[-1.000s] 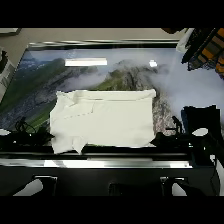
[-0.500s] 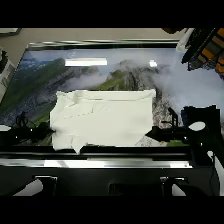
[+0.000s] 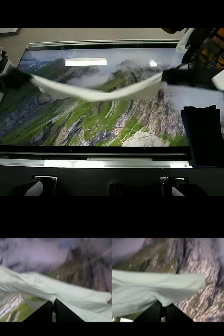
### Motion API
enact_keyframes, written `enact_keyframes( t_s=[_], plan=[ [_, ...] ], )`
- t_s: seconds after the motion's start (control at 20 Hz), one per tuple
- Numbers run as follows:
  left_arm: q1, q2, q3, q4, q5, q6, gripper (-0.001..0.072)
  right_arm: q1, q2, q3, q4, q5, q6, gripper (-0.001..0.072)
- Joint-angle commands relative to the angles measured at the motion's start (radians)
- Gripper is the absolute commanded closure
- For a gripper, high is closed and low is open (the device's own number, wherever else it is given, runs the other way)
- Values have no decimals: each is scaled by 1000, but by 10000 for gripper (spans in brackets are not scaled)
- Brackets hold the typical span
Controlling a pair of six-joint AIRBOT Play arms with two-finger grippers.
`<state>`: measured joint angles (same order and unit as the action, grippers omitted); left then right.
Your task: Fold the clothes and pants, and hang the long-sleeved shirts on hangers.
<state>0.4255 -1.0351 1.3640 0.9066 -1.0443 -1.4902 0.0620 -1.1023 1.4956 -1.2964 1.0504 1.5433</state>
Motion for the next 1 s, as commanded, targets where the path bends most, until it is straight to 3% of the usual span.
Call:
enact_keyframes(
  t_s=[0.0, 0.25, 0.5, 0.65, 0.95],
  plan=[
    [-15, 130, 309, 207, -84, -197, 692, 10, 34, 349, -144, 164, 69, 685],
    [-15, 358, 386, 470, -140, -412, 691, 10, 239, 439, -133, 272, 108, 686],
    [-16, 444, 386, 561, -153, -439, 691, 10, 331, 439, -169, 274, 203, 686],
    [-16, 398, 385, 537, -165, -397, 691, 10, 273, 438, -210, 275, 225, 685],
    [-55, 56, 303, 327, -222, -176, 691, 10, -79, 438, -246, 335, 223, 685]
  ],
)
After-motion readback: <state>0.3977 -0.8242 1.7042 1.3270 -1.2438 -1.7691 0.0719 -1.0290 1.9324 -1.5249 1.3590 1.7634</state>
